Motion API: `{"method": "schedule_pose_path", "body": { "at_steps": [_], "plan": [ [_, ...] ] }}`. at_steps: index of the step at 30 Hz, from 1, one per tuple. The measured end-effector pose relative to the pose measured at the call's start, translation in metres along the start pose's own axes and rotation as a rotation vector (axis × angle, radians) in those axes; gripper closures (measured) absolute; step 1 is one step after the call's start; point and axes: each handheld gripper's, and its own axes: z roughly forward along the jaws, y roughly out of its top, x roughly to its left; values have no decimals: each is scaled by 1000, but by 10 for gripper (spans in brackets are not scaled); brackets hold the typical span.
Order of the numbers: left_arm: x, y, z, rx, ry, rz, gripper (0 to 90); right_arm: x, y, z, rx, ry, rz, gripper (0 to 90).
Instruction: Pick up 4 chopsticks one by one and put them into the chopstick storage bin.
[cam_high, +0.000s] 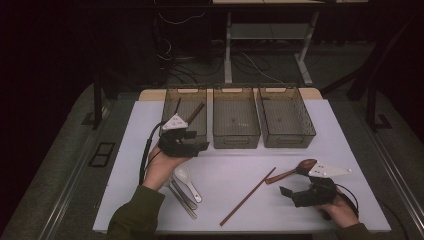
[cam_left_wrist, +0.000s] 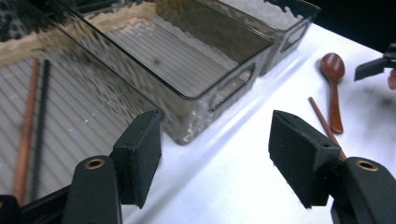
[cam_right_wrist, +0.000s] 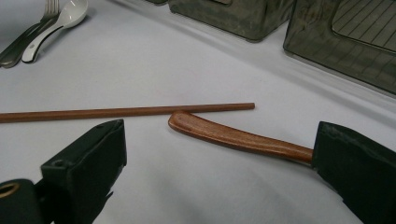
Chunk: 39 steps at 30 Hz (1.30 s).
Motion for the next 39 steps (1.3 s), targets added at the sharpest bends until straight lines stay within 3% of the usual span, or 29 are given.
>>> {"method": "schedule_pose_path", "body": {
  "at_steps": [19,27,39],
  "plan": [
    [-39,-38,2,37,-46,26,354,0,0,-1,-2,-3,0,29],
    [-55,-47,1,56,-68,40,490,0,0,0,0,-2,-3,29],
    [-68,-53,9,86,-126,46,658,0,0,1,0,-2,-4,29]
  ]
}}
